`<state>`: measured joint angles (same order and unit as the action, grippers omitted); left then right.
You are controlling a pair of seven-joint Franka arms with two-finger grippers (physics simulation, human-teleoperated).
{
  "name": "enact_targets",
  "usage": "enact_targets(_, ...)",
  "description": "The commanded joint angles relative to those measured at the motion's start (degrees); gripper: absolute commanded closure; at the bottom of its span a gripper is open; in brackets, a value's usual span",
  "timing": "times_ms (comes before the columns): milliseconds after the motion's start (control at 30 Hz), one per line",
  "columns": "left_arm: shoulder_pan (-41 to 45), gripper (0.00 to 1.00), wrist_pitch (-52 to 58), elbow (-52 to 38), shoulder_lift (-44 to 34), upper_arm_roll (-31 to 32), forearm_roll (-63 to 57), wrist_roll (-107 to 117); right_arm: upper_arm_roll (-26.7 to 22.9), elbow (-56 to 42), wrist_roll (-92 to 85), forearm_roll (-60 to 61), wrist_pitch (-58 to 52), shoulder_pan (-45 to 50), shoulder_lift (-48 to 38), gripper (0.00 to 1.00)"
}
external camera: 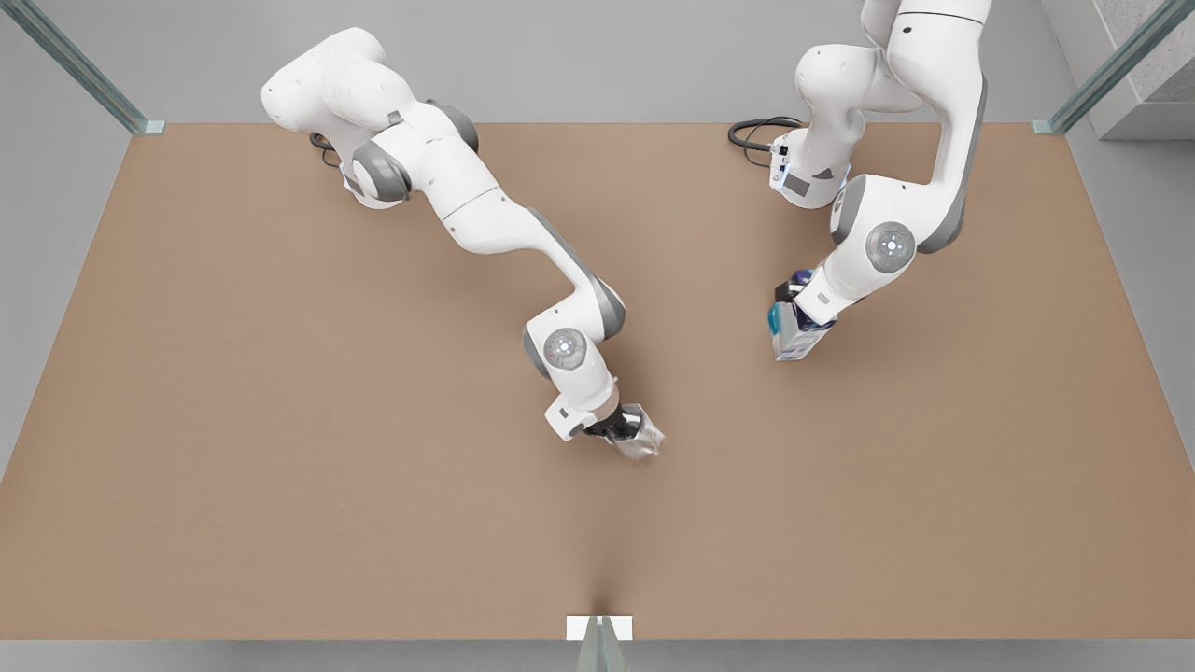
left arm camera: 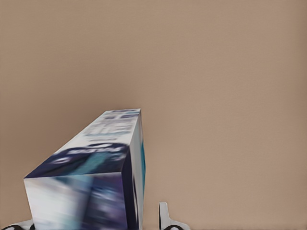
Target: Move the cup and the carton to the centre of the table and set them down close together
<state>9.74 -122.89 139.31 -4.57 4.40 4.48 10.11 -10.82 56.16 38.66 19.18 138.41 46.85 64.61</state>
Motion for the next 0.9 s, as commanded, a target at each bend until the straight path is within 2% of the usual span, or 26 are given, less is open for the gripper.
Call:
enact_targets(0,0.0,0.0,-0.1,0.0,0.0,0.0,0.0,0.1,0.1,0.0,-0.1,0.2,-0.1,0.1,-0.1,0.0)
enact_targets(667,0.0,0.0,0.6,-0.1,0.0,0.0,0.1,0.9,0.0,-0.3,-0.1,1.3,-2.6,0.7,-0.6,0.0)
enact_targets(833,0.0,0.0,0.6,-0.1,0.0,0.0,0.0,0.8,0.0,-0.9,-0.2,6.7,-13.1,0.2,-8.3,0.0)
enact_targets(867,0.0,0.08,0.6,-0.1,0.1,0.0,0.0,0.8,-0.1,-0.8,-0.3,8.3,-18.3,-1.1,-12.0,0.0)
